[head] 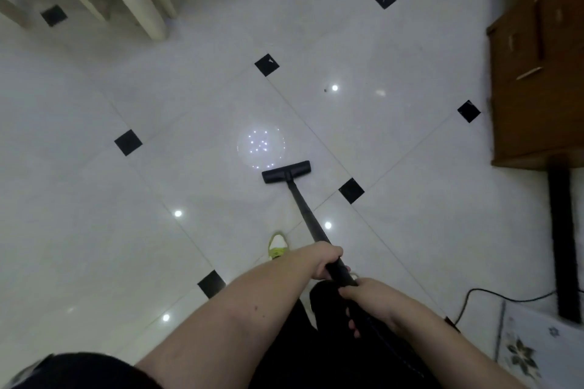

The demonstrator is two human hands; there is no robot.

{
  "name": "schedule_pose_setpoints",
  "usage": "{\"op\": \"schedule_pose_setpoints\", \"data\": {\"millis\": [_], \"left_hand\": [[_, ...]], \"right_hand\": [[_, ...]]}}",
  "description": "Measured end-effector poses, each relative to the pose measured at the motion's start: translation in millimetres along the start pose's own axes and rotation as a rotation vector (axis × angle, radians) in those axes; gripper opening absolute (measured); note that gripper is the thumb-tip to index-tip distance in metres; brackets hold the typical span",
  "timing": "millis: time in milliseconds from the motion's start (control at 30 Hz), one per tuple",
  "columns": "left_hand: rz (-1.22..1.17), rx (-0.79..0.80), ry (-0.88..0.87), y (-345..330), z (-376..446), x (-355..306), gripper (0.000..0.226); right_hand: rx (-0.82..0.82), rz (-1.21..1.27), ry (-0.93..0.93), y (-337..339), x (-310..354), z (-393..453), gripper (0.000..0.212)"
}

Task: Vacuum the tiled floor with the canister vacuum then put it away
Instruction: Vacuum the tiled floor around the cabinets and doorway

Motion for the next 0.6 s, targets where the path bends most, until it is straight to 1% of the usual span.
{"op": "schedule_pose_setpoints", "data": {"millis": [100,233,433,600], "left_hand": [[0.095,-0.011,0.008,-10.5,2.5,-2.3,0.017],[0.180,-0.042,-0.012,-11.9,5.3,-17.3,0.021],[0.153,-0.078,-0.076,-16.9,15.7,-49.2,0.025],[0.177,-0.117,-0.087,-43.2,23.8,-83.3,0.021]], "right_hand": [[0.012,0.070,0.013,2.4,-8.1,-4.0,0.008],[-0.002,0.195,0.044,6.1,-7.2,3.9,0.011],[-0.008,0.366,0.101,25.5,7.9,13.5,0.013],[-0.019,0.399,0.132,70.3,19.2,18.7,0.018]]}}
Point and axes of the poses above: each hand's wrist, its own z-axis towards the middle knuckle, its own y-axis out of the back of the hand, x = y × z, the point moved 4 cm from there along z, towards the middle knuckle, and after that the axes turned 5 degrees about x, right-handed, at the moved point
